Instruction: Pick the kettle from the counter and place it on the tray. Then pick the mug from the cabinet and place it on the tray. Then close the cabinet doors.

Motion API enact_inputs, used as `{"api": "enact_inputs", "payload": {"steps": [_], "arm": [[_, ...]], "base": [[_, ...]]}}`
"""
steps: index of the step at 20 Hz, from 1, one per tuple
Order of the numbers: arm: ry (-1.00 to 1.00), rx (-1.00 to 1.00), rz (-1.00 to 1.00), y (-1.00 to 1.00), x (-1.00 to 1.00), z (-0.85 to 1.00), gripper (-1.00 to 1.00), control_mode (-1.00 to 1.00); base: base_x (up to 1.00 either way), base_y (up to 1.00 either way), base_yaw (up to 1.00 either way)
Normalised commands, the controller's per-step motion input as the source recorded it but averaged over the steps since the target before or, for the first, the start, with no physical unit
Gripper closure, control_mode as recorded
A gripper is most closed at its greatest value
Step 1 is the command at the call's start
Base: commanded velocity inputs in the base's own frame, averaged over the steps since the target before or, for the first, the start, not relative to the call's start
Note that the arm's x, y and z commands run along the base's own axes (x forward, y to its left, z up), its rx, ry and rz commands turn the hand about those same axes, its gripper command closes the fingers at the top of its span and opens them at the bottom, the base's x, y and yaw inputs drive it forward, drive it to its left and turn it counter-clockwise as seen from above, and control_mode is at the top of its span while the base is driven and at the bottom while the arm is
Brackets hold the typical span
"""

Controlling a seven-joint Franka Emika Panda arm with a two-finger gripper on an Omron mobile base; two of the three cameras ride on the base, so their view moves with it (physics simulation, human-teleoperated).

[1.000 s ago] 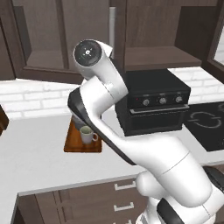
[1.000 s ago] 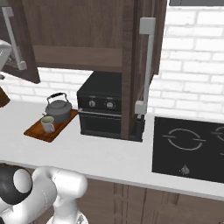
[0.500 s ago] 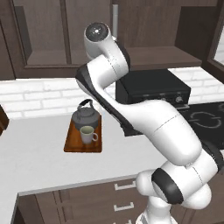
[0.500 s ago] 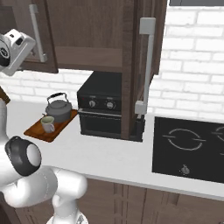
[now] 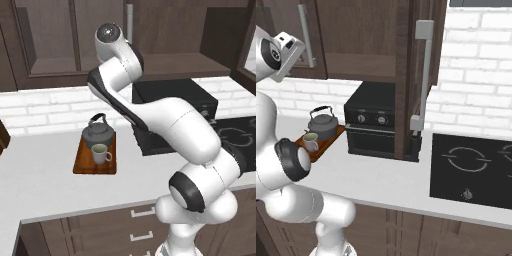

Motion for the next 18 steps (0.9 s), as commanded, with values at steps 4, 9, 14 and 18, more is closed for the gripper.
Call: {"api": "enact_inputs", "payload": {"steps": [4, 9, 14, 18], "arm": [[0.03, 0.0, 0.06, 0.05, 0.64, -0.39, -1.0, -1.0], [0.02, 0.0, 0.12, 0.09, 0.04, -0.45, -1.0, -1.0], [0.01, 0.0, 0.11, 0.19, -0.55, -0.1, -1.0, -1.0], [0.0, 0.0, 0.04, 0.07, -0.73, 0.0, -1.0, -1.0]], "base": [[0.0, 0.0, 0.0], [0.0, 0.0, 0.0], [0.0, 0.0, 0.0], [0.0, 0.0, 0.0]]}}
